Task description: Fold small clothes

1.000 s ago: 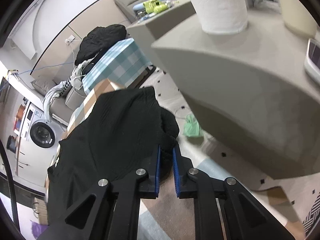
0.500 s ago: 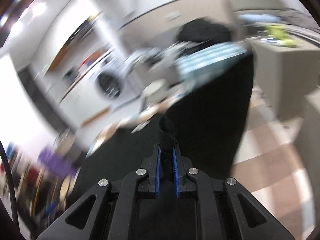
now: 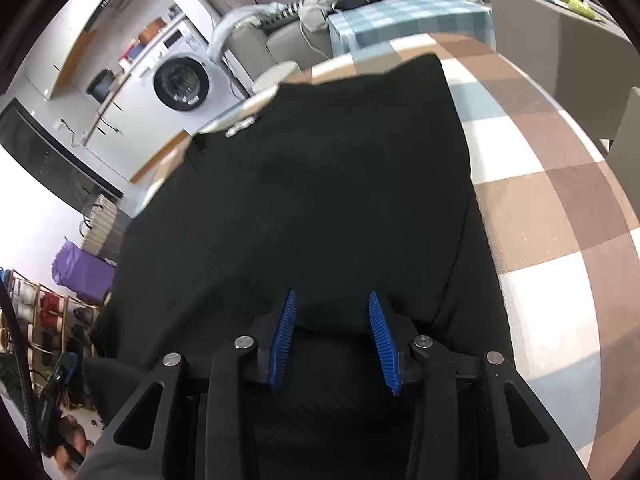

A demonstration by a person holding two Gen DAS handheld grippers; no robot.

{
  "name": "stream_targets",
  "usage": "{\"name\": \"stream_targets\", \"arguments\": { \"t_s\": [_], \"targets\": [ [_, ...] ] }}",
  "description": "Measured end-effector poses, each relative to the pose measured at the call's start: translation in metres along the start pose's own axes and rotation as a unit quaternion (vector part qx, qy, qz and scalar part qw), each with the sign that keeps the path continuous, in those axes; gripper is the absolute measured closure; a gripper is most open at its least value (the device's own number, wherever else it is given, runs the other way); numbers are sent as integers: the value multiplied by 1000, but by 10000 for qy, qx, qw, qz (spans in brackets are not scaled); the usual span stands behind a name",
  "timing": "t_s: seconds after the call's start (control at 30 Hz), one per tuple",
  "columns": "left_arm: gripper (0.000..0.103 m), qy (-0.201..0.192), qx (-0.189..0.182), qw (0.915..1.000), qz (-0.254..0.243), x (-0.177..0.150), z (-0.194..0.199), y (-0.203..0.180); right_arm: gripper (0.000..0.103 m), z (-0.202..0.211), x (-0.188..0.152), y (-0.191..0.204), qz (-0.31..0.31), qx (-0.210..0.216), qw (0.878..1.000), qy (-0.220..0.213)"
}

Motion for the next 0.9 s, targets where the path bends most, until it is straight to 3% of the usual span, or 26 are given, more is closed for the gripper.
{"name": "stream_targets", "arguments": {
  "t_s": [0.2, 0.4, 0.63, 0.73, 0.9],
  "targets": [
    [23, 257, -19, 9931, 1147, 3, -5, 78, 57, 39, -9, 22, 122, 233, 9987, -435],
    [32, 596, -758, 9681, 2312, -14, -5, 137, 53, 55, -21, 35, 98, 420, 9980, -457],
    [33, 956, -1342, 9416, 2937, -33, -34, 153, 52, 45, -23, 43, 60, 423, 9983, -387],
    [33, 1060, -1383, 9340, 3119, -35, -52, 152, 52, 50, -25, 41, 27, 419, 9981, -450],
    [33, 973, -1287, 9343, 3178, -24, -75, 153, 51, 54, -26, 36, -71, 404, 9978, -521]
  ]
}}
Point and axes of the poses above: each gripper's, at about its wrist camera, not at the fingertips, and z roughly against the way its jaws point, y to its left, x to its top, the point moved 3 cm from there along -z, roughly the way its jaws point, and after that the axes turned 1 degree about -y, right-handed, at the moved point
